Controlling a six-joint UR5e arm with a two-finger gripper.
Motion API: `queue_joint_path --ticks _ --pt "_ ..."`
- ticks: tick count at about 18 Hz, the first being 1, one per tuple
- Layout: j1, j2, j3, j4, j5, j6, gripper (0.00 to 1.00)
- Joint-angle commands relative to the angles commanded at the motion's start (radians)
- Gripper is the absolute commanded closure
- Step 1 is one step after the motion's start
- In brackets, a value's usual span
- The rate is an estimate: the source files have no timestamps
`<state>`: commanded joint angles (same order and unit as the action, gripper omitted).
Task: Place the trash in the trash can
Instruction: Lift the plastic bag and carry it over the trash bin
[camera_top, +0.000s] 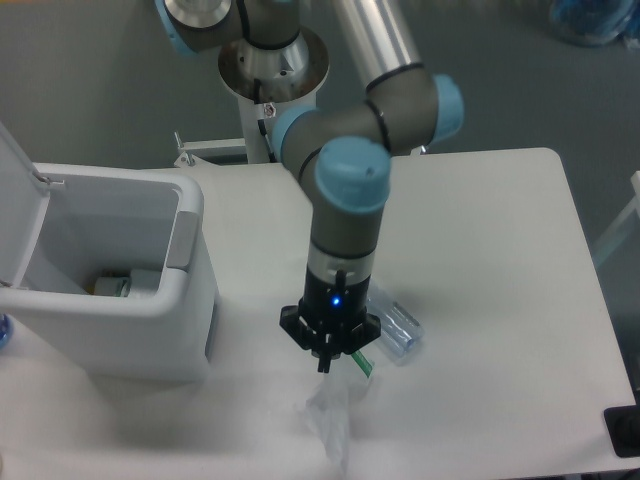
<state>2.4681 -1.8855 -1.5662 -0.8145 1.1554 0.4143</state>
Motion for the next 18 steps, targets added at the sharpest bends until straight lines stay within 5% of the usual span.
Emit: queue_joint_path --ticks 8,13,18 --pt "0.140 0.192 0.006 -0.002 -0.315 -0.051 1.00" --pt "0.121 0.284 -0.009 -0.002 -0.387 -0.043 1.00" --pt "0.046 0.454 -0.136 -0.008 -0.408 -0.037 1.00"
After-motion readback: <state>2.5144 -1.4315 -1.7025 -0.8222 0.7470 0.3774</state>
